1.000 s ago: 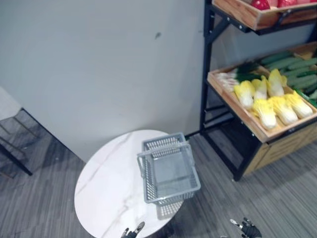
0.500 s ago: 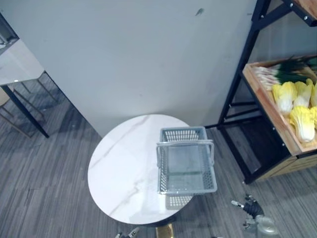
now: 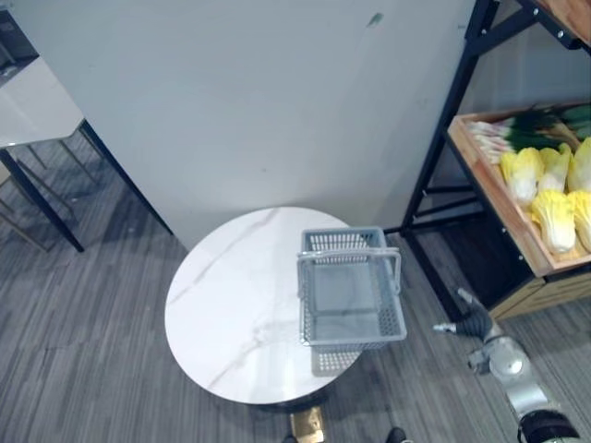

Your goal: Pick vegetable in the basket

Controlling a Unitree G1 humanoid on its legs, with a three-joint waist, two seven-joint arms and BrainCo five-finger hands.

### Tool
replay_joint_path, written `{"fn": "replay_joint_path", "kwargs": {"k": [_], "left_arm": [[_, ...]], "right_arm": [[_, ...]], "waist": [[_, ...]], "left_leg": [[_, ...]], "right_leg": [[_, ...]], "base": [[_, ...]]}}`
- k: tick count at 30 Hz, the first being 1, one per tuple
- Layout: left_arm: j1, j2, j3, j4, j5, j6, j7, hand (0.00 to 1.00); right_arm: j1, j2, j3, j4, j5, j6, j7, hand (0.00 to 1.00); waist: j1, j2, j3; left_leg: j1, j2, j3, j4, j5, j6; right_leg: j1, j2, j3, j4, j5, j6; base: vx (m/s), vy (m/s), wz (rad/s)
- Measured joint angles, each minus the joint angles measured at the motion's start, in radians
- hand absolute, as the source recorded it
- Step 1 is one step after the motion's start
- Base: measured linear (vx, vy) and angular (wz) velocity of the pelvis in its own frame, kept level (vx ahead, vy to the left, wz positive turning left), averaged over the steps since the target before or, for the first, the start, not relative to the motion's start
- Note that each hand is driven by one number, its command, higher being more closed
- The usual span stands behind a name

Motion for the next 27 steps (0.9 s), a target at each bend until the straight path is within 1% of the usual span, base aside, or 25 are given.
{"fn": "replay_joint_path", "kwargs": {"k": [4,8,9,13,16,17,18,19,21,23,26,27], "left_arm": [[0.000,0.001,0.001,-0.005,0.000,0.004,-0.001,0.00],[-0.001,0.003,0.003,-0.015,0.002,0.005,-0.001,0.00],[-0.001,0.005,0.003,-0.016,0.010,0.005,-0.001,0.00],[-0.002,0.009,0.015,-0.043,0.020,0.004,0.000,0.00],[-0.003,0.014,0.023,-0.051,0.020,0.003,0.000,0.00],[-0.003,0.017,0.023,-0.053,0.020,0.003,0.001,0.00],[-0.008,0.019,0.026,-0.054,0.019,0.002,0.003,0.00],[-0.013,0.018,0.032,-0.057,0.019,0.003,0.003,0.00],[-0.014,0.017,0.033,-0.066,0.019,0.003,0.006,0.00],[-0.017,0.016,0.033,-0.077,0.019,0.002,0.008,0.00],[-0.029,0.014,0.034,-0.088,0.018,0.001,0.025,0.00],[-0.033,0.014,0.033,-0.088,0.018,0.003,0.030,0.00]], "right_arm": [[-0.104,-0.042,0.097,-0.081,-0.051,-0.003,0.003,0.00],[-0.220,-0.061,0.193,-0.114,-0.118,-0.009,0.006,0.00],[-0.253,-0.060,0.218,-0.114,-0.132,-0.015,0.007,0.00],[-0.341,-0.046,0.299,-0.113,-0.143,-0.015,0.011,0.00],[-0.432,-0.036,0.371,-0.107,-0.143,-0.017,0.029,0.00],[-0.462,-0.026,0.383,-0.093,-0.143,-0.017,0.030,0.00],[-0.516,0.004,0.390,-0.047,-0.143,-0.016,0.030,0.00],[-0.555,0.013,0.413,-0.009,-0.144,-0.014,0.030,0.00],[-0.593,0.033,0.427,0.027,-0.144,-0.013,0.031,0.00],[-0.629,0.053,0.430,0.074,-0.146,-0.012,0.031,0.00],[-0.689,0.075,0.450,0.154,-0.156,0.003,0.031,0.00],[-0.698,0.081,0.452,0.184,-0.163,0.009,0.030,0.00]], "waist": [[0.011,-0.003,-0.003],[0.013,-0.012,-0.002],[0.013,-0.018,0.000],[0.044,-0.047,0.012],[0.053,-0.061,0.021],[0.055,-0.065,0.023],[0.065,-0.075,0.031],[0.078,-0.077,0.037],[0.092,-0.077,0.048],[0.097,-0.079,0.065],[0.112,-0.081,0.098],[0.129,-0.081,0.106]], "left_leg": [[-0.008,0.006,-0.007,0.003,0.005,-0.005],[-0.017,0.006,-0.023,0.005,0.007,-0.008],[-0.022,0.005,-0.032,0.005,0.010,-0.011],[-0.026,0.002,-0.040,0.005,0.013,-0.011],[-0.034,-0.002,-0.051,0.005,0.017,-0.008],[-0.040,-0.002,-0.059,0.005,0.020,-0.008],[-0.044,-0.002,-0.064,0.004,0.025,-0.008],[-0.048,-0.001,-0.066,0.004,0.027,-0.008],[-0.056,-0.002,-0.078,0.004,0.031,-0.008],[-0.067,-0.003,-0.097,0.004,0.039,-0.008],[-0.082,-0.002,-0.118,0.002,0.048,-0.007],[-0.090,-0.003,-0.122,0.000,0.049,-0.006]], "right_leg": [[-0.004,0.012,-0.006,-0.006,0.010,-0.010],[-0.003,0.015,-0.019,-0.013,0.012,-0.013],[-0.003,0.014,-0.021,-0.014,0.013,-0.013],[-0.001,0.012,-0.025,-0.016,0.013,-0.012],[-0.001,0.008,-0.034,-0.017,0.014,-0.011],[-0.002,0.008,-0.040,-0.019,0.014,-0.011],[-0.002,0.010,-0.046,-0.024,0.017,-0.013],[-0.001,0.012,-0.048,-0.031,0.021,-0.014],[-0.002,0.011,-0.056,-0.031,0.021,-0.014],[-0.002,0.011,-0.075,-0.031,0.021,-0.014],[-0.003,0.011,-0.094,-0.032,0.021,-0.014],[-0.008,0.010,-0.098,-0.033,0.021,-0.014]], "base": [[0.03,-0.011,0.02],[0.05,-0.013,0.12],[0.03,0.003,0.17],[0.01,0.003,0.07],[-0.01,0.005,0.11],[-0.02,-0.004,0.18],[-0.02,-0.011,0.14],[-0.02,-0.010,0.09],[-0.02,-0.005,0.16],[-0.02,-0.006,0.29],[-0.01,-0.003,0.20],[0.03,0.014,0.09]]}}
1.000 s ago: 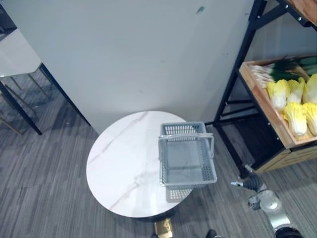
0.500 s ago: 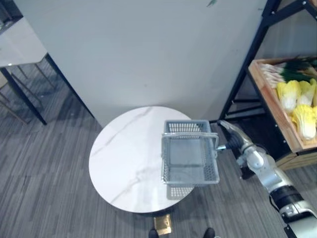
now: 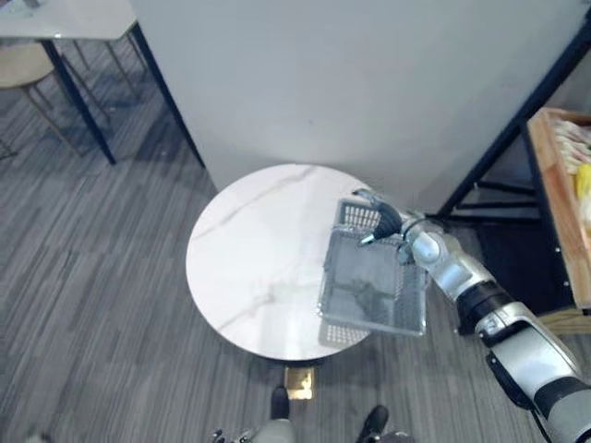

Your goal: Pick vegetable in the basket

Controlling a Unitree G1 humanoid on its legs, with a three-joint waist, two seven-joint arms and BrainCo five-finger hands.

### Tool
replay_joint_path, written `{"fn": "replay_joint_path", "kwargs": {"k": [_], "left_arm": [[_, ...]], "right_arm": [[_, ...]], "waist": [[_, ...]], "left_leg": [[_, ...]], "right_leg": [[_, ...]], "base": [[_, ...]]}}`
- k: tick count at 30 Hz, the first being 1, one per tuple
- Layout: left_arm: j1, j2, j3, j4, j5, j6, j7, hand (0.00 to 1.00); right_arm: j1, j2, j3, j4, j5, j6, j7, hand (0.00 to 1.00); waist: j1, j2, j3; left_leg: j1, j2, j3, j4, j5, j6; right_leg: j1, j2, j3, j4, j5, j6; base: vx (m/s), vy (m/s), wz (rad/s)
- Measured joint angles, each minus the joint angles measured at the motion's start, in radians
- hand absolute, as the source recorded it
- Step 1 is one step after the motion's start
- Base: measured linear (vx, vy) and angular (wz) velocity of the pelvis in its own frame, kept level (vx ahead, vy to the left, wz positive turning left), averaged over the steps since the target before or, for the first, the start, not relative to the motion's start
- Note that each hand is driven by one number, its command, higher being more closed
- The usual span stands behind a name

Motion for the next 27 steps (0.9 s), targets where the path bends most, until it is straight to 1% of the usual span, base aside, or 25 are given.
{"fn": "replay_joint_path", "kwargs": {"k": [2,5,7,10,13,23,25,27], "left_arm": [[-0.002,-0.001,0.000,-0.001,0.000,0.000,0.003,0.00],[-0.015,-0.002,0.000,-0.005,-0.001,-0.001,0.007,0.00],[-0.022,-0.002,-0.002,-0.004,-0.001,-0.002,0.008,0.00],[-0.032,-0.003,-0.006,-0.005,-0.001,-0.006,0.010,0.00],[-0.044,-0.001,-0.029,-0.004,-0.001,-0.006,0.018,0.00],[-0.052,0.001,-0.060,-0.004,0.001,-0.009,0.029,0.00],[-0.054,0.001,-0.073,-0.004,0.001,-0.009,0.029,0.00],[-0.054,0.000,-0.079,-0.004,0.001,-0.010,0.029,0.00]], "right_arm": [[-0.012,0.011,-0.001,0.030,-0.017,0.008,-0.001,0.00],[-0.035,0.011,-0.007,0.083,-0.030,0.017,-0.005,0.00],[-0.041,0.011,-0.027,0.105,-0.032,0.020,-0.008,0.00],[-0.049,0.011,-0.052,0.140,-0.044,0.026,-0.031,0.00],[-0.055,0.009,-0.084,0.178,-0.069,0.040,-0.046,0.00],[-0.056,0.007,-0.113,0.179,-0.072,0.040,-0.048,0.00],[-0.056,0.006,-0.112,0.179,-0.092,0.039,-0.048,0.00],[-0.056,0.006,-0.111,0.179,-0.107,0.038,-0.047,0.00]], "waist": [[0.002,0.000,0.002],[0.002,0.003,0.032],[0.008,0.004,0.051],[0.013,0.010,0.070],[0.017,0.016,0.080],[0.014,0.031,0.091],[0.013,0.039,0.097],[0.013,0.042,0.100]], "left_leg": [[-0.015,-0.003,-0.008,0.003,0.004,-0.001],[-0.024,-0.006,-0.020,0.003,0.008,-0.002],[-0.025,-0.006,-0.021,0.003,0.010,-0.003],[-0.028,-0.008,-0.021,0.003,0.010,-0.003],[-0.045,-0.012,-0.023,0.003,0.019,-0.011],[-0.041,-0.017,-0.019,0.003,0.019,-0.011],[-0.041,-0.016,-0.014,0.003,0.019,-0.011],[-0.042,-0.016,-0.001,0.003,0.019,-0.011]], "right_leg": [[-0.012,-0.002,-0.005,0.000,0.000,0.000],[-0.012,-0.005,-0.018,0.000,0.000,0.000],[-0.013,-0.005,-0.020,0.000,0.000,0.000],[-0.016,-0.007,-0.020,-0.001,0.000,0.000],[-0.031,-0.012,-0.021,0.001,0.001,0.000],[-0.031,-0.016,-0.016,0.001,0.001,0.001],[-0.035,-0.016,-0.008,0.001,0.005,0.000],[-0.045,-0.016,0.005,0.001,0.011,-0.003]], "base": [[0.05,0.016,0.12],[0.03,0.008,0.11],[0.00,0.000,0.00],[0.00,0.000,0.00],[0.03,0.011,0.02],[0.01,0.003,-0.01],[0.00,0.014,-0.09],[0.00,0.017,-0.18]]}}
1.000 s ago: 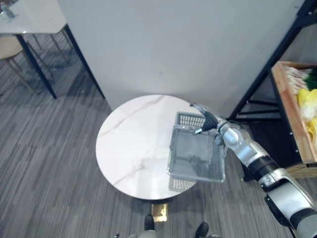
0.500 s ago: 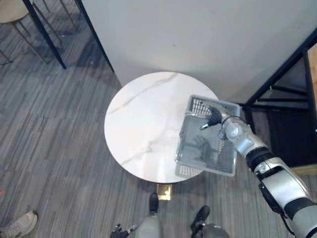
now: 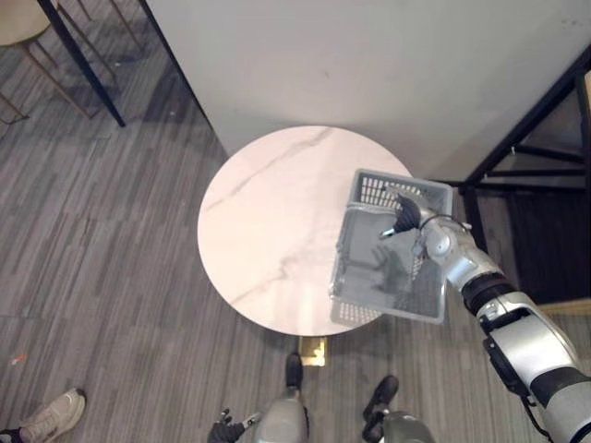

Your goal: Pick vegetable in the basket

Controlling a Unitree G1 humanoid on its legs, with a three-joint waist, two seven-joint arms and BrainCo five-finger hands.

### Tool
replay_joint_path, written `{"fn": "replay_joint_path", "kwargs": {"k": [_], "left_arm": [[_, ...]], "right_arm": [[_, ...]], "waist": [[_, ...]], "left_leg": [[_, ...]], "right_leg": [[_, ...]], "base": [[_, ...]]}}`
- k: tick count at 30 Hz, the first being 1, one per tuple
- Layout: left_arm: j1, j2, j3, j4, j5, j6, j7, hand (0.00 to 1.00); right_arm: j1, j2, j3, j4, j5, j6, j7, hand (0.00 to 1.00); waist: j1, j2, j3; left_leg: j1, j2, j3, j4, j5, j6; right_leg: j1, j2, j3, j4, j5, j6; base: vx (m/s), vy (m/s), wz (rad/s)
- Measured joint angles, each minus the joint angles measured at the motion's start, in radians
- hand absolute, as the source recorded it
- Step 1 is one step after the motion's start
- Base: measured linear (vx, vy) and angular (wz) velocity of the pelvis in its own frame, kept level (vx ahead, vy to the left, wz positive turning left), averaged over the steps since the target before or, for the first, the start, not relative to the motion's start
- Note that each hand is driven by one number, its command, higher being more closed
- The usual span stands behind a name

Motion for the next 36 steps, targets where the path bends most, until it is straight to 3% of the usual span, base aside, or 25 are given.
{"fn": "replay_joint_path", "kwargs": {"k": [4,25,26,30,36], "left_arm": [[0.000,0.000,-0.004,0.003,0.001,0.000,0.001,0.00],[-0.006,0.001,-0.013,0.011,0.001,-0.012,0.005,0.00],[-0.007,0.001,-0.014,0.011,0.001,-0.013,0.008,0.00],[-0.018,-0.001,-0.035,0.011,0.000,-0.017,0.009,0.00],[-0.033,-0.003,-0.042,0.020,-0.002,-0.018,0.014,0.00]], "right_arm": [[0.003,-0.008,0.010,-0.004,0.000,-0.001,0.000,0.00],[0.021,-0.075,0.035,-0.007,-0.002,-0.021,-0.023,0.00],[0.013,-0.084,0.031,-0.006,-0.002,-0.021,-0.030,1.00],[0.001,-0.112,-0.012,0.001,-0.002,-0.020,-0.044,1.00],[-0.032,-0.114,-0.025,0.036,-0.002,-0.019,-0.055,1.00]], "waist": [[-0.021,0.003,0.003],[-0.020,0.009,0.006],[-0.020,0.014,0.009],[-0.020,0.035,0.023],[-0.018,0.040,0.039]], "left_leg": [[0.003,0.000,0.010,0.000,0.000,0.000],[-0.013,-0.002,0.029,0.000,0.000,0.001],[-0.027,-0.002,0.027,0.000,0.002,0.004],[-0.051,-0.005,0.006,0.000,0.008,0.013],[-0.056,-0.005,0.006,-0.001,0.008,0.013]], "right_leg": [[-0.004,0.000,0.012,-0.001,0.006,0.001],[-0.030,0.003,0.037,-0.016,0.022,-0.003],[-0.043,0.003,0.036,-0.016,0.026,-0.005],[-0.055,0.002,0.018,-0.016,0.029,-0.006],[-0.060,0.002,0.018,-0.017,0.029,-0.006]], "base": [[0.00,0.013,-0.07],[0.01,0.003,-0.02],[0.00,0.030,0.02],[0.01,0.022,0.12],[0.00,0.002,0.01]]}}
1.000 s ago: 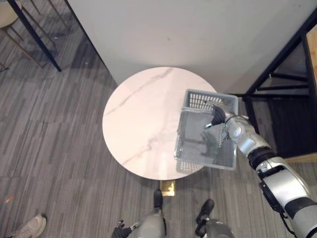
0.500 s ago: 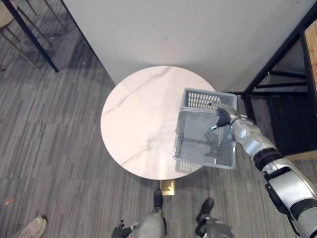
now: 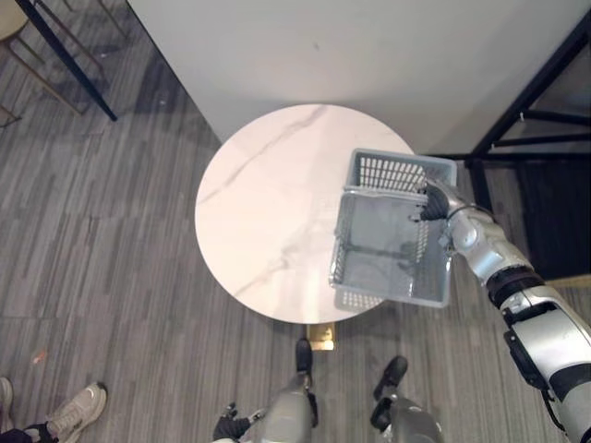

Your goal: Pick vegetable in the basket

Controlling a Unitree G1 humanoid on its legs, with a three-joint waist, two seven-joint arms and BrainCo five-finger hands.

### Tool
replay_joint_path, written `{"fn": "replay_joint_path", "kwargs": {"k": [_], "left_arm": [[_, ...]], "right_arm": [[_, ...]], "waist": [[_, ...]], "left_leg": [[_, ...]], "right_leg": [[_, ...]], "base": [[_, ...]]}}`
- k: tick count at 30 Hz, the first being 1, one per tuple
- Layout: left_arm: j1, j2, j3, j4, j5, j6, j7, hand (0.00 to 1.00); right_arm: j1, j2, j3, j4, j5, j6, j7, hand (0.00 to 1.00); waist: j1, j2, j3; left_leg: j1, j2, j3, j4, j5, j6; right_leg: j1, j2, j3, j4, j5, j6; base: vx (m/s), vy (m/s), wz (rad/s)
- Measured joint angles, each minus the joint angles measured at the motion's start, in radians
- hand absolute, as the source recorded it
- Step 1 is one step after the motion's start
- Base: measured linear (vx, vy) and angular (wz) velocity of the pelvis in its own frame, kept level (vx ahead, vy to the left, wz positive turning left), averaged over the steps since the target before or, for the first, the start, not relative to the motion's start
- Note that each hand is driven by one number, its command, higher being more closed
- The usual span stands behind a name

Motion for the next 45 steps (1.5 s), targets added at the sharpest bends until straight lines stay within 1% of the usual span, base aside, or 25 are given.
{"fn": "replay_joint_path", "kwargs": {"k": [5,8,12,15,18,20,23,24,26,28,29,32,35,38,39,41,42,45], "left_arm": [[-0.007,0.001,-0.004,0.000,-0.001,0.000,0.004,0.00],[-0.009,0.002,-0.011,0.000,0.000,0.000,0.005,0.00],[-0.010,0.002,-0.011,0.000,0.002,0.001,0.006,0.00],[-0.010,0.003,-0.012,0.000,0.008,0.006,0.005,0.00],[-0.011,0.004,-0.012,0.000,0.014,0.009,0.005,0.00],[-0.011,0.008,-0.011,-0.001,0.023,0.010,0.004,0.00],[-0.011,0.023,-0.010,-0.001,0.051,0.021,0.001,0.00],[-0.011,0.029,-0.010,-0.001,0.054,0.024,-0.002,0.00],[-0.004,0.046,-0.009,0.000,0.063,0.029,-0.005,0.00],[-0.004,0.056,-0.007,0.001,0.086,0.030,-0.006,0.00],[-0.003,0.058,-0.007,0.002,0.094,0.031,-0.007,0.00],[0.000,0.053,-0.006,0.023,0.100,0.033,-0.018,0.00],[0.018,0.052,-0.005,0.036,0.130,0.041,-0.036,0.00],[0.028,0.052,-0.003,0.039,0.139,0.044,-0.040,0.00],[0.028,0.050,-0.003,0.042,0.142,0.044,-0.046,0.00],[0.032,0.049,-0.003,0.044,0.156,0.044,-0.048,0.00],[0.040,0.044,0.001,0.044,0.169,0.044,-0.051,0.00],[0.046,0.042,0.002,0.057,0.176,0.044,-0.055,0.00]], "right_arm": [[-0.011,0.000,-0.019,0.004,-0.002,0.001,-0.009,1.00],[-0.012,0.004,-0.018,0.024,-0.039,0.001,-0.009,1.00],[-0.014,0.010,-0.013,0.042,-0.040,0.005,-0.004,1.00],[-0.005,0.010,0.029,0.038,-0.041,0.015,0.018,1.00],[0.025,0.009,0.079,-0.006,-0.041,0.014,0.040,1.00],[0.067,0.010,0.108,-0.069,-0.040,0.012,0.060,1.00],[0.147,0.009,0.154,-0.186,-0.038,-0.003,0.098,1.00],[0.174,0.008,0.166,-0.221,-0.037,-0.009,0.111,1.00],[0.238,0.004,0.195,-0.304,-0.036,-0.028,0.139,1.00],[0.278,-0.026,0.208,-0.363,-0.025,-0.046,0.152,1.00],[0.300,-0.044,0.210,-0.392,-0.017,-0.051,0.159,1.00],[0.366,-0.108,0.210,-0.479,0.005,-0.061,0.166,1.00],[0.417,-0.181,0.205,-0.569,0.015,-0.078,0.167,1.00],[0.474,-0.227,0.166,-0.636,0.022,-0.093,0.168,1.00],[0.515,-0.257,0.134,-0.662,0.025,-0.102,0.167,1.00],[0.557,-0.279,0.101,-0.677,0.038,-0.107,0.168,1.00],[0.609,-0.305,0.060,-0.679,0.043,-0.120,0.168,1.00],[0.664,-0.320,0.014,-0.679,0.043,-0.119,0.167,1.00]], "waist": [[0.002,0.001,0.002],[0.004,0.001,0.002],[0.008,0.001,0.002],[0.008,0.000,0.002],[0.001,-0.002,0.001],[-0.002,-0.009,-0.002],[-0.005,-0.027,-0.013],[-0.009,-0.033,-0.017],[-0.031,-0.058,-0.045],[-0.036,-0.076,-0.061],[-0.038,-0.081,-0.076],[-0.043,-0.087,-0.123],[-0.081,-0.086,-0.164],[-0.089,-0.080,-0.184],[-0.092,-0.075,-0.196],[-0.097,-0.072,-0.204],[-0.102,-0.068,-0.216],[-0.114,-0.062,-0.231]], "left_leg": [[-0.013,-0.001,0.000,0.001,0.001,0.000],[-0.011,-0.001,-0.001,0.001,0.002,-0.001],[-0.002,-0.001,-0.003,0.001,0.002,-0.001],[0.017,0.000,-0.002,0.001,0.002,-0.001],[0.035,0.002,0.000,0.001,0.002,-0.001],[0.049,0.004,0.006,0.001,0.001,-0.002],[0.069,0.009,0.028,0.001,-0.002,-0.004],[0.079,0.010,0.032,0.001,-0.003,-0.006],[0.084,0.012,0.042,0.001,-0.004,-0.007],[0.095,0.015,0.058,0.001,-0.007,-0.005],[0.097,0.015,0.063,0.001,-0.009,-0.005],[0.113,0.015,0.087,0.000,-0.018,0.001],[0.121,0.014,0.103,-0.004,-0.021,0.002],[0.134,0.016,0.132,-0.005,-0.026,0.001],[0.134,0.016,0.142,-0.005,-0.027,0.001],[0.134,0.016,0.142,-0.005,-0.027,0.001],[0.134,0.017,0.141,-0.005,-0.027,0.001],[0.136,0.017,0.140,-0.004,-0.028,0.000]], "right_leg": [[-0.012,0.000,0.000,0.000,0.000,0.000],[-0.008,0.000,-0.001,-0.001,0.000,0.000],[0.003,0.000,-0.003,-0.001,0.000,0.000],[0.021,0.000,-0.003,-0.002,0.000,0.000],[0.038,0.001,0.000,-0.002,0.000,0.000],[0.048,0.003,0.007,-0.002,0.000,0.000],[0.053,0.007,0.034,-0.001,0.002,-0.001],[0.060,0.008,0.041,-0.001,0.002,-0.001],[0.060,0.011,0.054,-0.001,0.002,0.000],[0.059,0.014,0.069,-0.001,0.007,-0.001],[0.058,0.014,0.077,-0.002,0.008,0.001],[0.058,0.015,0.108,-0.002,0.010,0.004],[0.056,0.016,0.127,-0.001,0.011,0.006],[0.049,0.019,0.159,-0.001,0.012,0.008],[0.042,0.020,0.169,0.000,0.014,0.008],[0.043,0.021,0.168,0.000,0.013,0.008],[0.043,0.021,0.168,0.000,0.013,0.008],[0.045,0.022,0.167,0.000,0.013,0.008]], "base": [[0.04,0.012,0.00],[0.05,0.017,0.01],[0.00,0.000,0.00],[0.00,0.000,0.00],[0.00,0.006,-0.01],[0.00,0.013,-0.09],[0.00,0.006,-0.21],[0.01,0.004,-0.16],[0.01,0.005,-0.14],[0.00,0.004,-0.21],[-0.01,0.011,-0.25],[0.00,0.015,-0.20],[-0.01,0.010,-0.18],[0.00,-0.002,-0.32],[0.01,-0.007,-0.18],[0.02,-0.011,-0.05],[0.00,0.000,0.00],[0.02,-0.008,0.00]]}}
